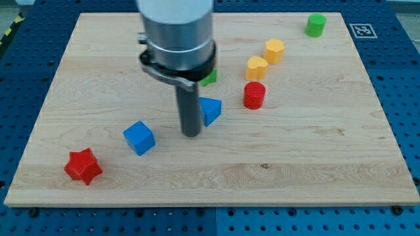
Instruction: Place the blue triangle diagonal to the blue cube
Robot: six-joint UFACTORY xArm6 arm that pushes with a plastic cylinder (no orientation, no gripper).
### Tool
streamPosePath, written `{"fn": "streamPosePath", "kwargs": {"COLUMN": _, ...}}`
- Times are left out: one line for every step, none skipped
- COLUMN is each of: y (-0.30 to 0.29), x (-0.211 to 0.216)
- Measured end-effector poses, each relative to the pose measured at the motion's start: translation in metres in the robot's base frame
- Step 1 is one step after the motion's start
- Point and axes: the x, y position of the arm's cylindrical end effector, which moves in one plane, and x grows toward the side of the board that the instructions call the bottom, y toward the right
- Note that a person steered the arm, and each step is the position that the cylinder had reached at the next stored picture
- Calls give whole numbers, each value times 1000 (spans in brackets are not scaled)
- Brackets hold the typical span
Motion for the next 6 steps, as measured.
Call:
{"fn": "streamPosePath", "kwargs": {"y": 40, "x": 5}}
{"fn": "streamPosePath", "kwargs": {"y": 66, "x": 3}}
{"fn": "streamPosePath", "kwargs": {"y": 69, "x": -13}}
{"fn": "streamPosePath", "kwargs": {"y": 69, "x": -27}}
{"fn": "streamPosePath", "kwargs": {"y": 69, "x": -35}}
{"fn": "streamPosePath", "kwargs": {"y": 68, "x": -43}}
